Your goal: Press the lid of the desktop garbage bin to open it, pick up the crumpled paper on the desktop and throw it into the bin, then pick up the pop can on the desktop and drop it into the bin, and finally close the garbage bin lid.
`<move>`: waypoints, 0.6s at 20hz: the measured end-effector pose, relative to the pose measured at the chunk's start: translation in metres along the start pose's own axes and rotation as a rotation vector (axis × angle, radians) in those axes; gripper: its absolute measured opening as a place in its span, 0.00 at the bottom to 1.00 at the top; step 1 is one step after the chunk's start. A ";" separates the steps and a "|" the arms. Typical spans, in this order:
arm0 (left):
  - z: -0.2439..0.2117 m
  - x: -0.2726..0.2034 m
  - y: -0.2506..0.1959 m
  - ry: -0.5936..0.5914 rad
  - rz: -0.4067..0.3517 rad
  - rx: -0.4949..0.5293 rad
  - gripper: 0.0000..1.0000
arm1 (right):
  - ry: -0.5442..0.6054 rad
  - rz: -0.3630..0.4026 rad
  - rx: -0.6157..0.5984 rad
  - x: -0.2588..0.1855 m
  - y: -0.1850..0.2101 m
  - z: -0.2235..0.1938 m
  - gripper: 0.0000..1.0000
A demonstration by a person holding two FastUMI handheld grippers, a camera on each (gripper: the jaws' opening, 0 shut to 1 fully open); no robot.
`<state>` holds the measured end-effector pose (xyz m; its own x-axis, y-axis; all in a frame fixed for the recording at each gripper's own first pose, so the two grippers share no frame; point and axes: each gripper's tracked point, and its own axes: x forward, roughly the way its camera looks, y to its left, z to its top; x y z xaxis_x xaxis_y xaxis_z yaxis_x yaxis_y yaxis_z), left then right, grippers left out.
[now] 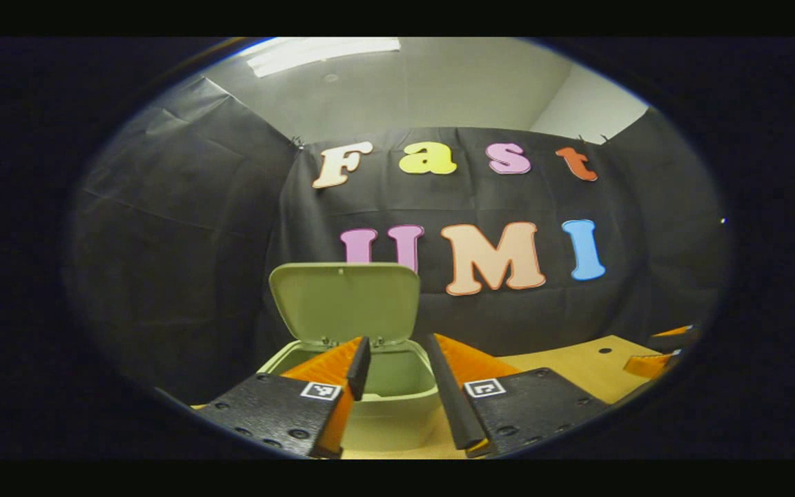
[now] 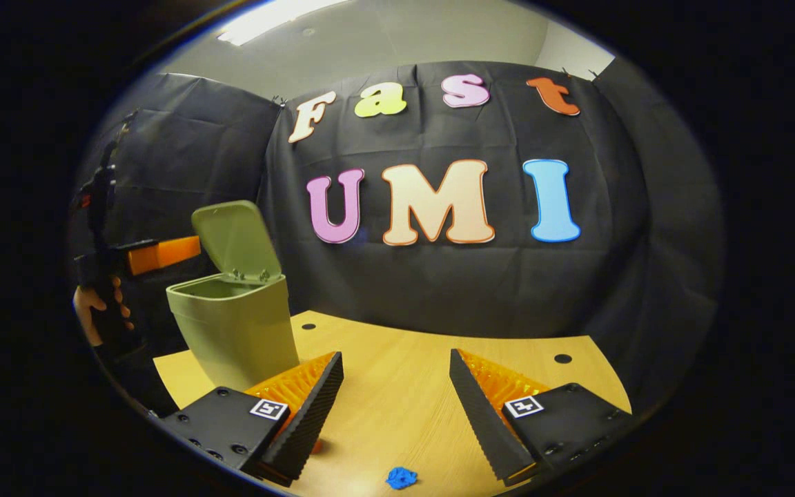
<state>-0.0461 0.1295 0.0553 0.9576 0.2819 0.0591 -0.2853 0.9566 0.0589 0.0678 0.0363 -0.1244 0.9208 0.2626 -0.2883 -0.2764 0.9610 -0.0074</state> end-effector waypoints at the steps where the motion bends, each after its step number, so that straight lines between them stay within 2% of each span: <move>1: 0.003 -0.006 -0.003 -0.007 0.004 0.005 0.53 | 0.038 0.012 -0.003 0.002 0.000 -0.015 0.98; 2: 0.004 -0.010 -0.008 -0.009 0.000 0.007 0.56 | 0.058 0.019 -0.006 0.003 -0.001 -0.024 0.98; 3: 0.007 -0.016 -0.012 -0.012 -0.001 0.010 0.52 | 0.090 0.029 -0.019 0.006 -0.003 -0.037 0.98; 4: 0.010 -0.019 -0.014 -0.015 0.001 0.014 0.58 | 0.108 0.034 -0.033 0.007 -0.005 -0.045 0.99; 5: 0.012 -0.024 -0.015 -0.016 0.008 0.014 0.67 | 0.131 0.042 -0.052 0.010 -0.005 -0.056 0.98; 7: 0.016 -0.031 -0.015 -0.019 0.025 0.013 0.91 | 0.176 0.062 -0.076 0.011 -0.005 -0.077 0.98; 8: 0.018 -0.036 -0.014 -0.022 0.034 0.018 0.99 | 0.206 0.073 -0.086 0.010 -0.005 -0.092 0.98; 12: 0.016 -0.049 -0.012 -0.008 0.054 0.034 0.96 | 0.306 0.094 -0.094 0.010 -0.007 -0.134 0.98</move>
<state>-0.0897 0.1029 0.0680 0.9403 0.3327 0.0714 -0.3382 0.9368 0.0894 0.0420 0.0206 -0.2551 0.7688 0.2981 -0.5657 -0.3935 0.9179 -0.0512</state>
